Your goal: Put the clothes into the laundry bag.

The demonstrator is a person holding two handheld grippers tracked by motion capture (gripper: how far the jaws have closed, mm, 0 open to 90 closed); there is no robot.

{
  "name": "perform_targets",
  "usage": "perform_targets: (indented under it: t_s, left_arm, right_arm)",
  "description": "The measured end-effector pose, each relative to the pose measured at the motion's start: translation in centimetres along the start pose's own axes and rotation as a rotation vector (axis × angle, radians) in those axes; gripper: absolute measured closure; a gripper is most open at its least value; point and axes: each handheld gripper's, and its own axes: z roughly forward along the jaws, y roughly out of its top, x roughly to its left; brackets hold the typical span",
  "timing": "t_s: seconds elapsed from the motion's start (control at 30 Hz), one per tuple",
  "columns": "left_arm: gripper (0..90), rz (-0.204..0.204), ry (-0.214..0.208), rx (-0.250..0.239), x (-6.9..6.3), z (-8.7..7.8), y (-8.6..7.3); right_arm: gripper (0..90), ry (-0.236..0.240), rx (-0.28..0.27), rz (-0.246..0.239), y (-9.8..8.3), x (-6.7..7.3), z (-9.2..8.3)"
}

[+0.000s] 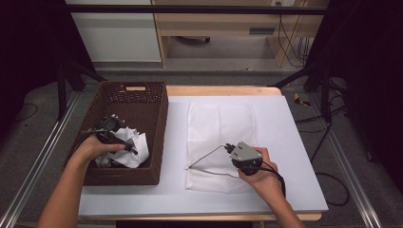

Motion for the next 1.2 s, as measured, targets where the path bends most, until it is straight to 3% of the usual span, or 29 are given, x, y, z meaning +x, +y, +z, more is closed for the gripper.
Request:
perform_targets:
  t_s: [0.17,0.33,0.8,1.03,1.2]
  left_arm:
    - [1.0,-0.002,0.017,0.016,-0.1,0.1,0.0]
    - [11.4,0.008,0.041,0.047,-0.5,0.0,0.2]
    - [61.0,0.088,0.071,0.101,-2.0,-1.3,0.8]
    - [69.5,0.084,0.058,0.093,-1.9,-1.7,0.8]
    - [72.5,0.079,0.044,0.055,-1.7,-2.6,0.7]
  right_arm:
    - [87.5,0.003,0.002,-0.002,0.0,0.1,0.0]
    - [87.5,0.003,-0.003,0.000,0.0,0.1,0.0]
    - [87.6,0.005,0.000,-0.003,0.1,0.0,0.0]
    - [87.8,0.006,-0.003,0.001,0.0,0.0,-0.1]
    - [87.9,0.005,-0.007,0.004,0.0,-0.2,-0.2]
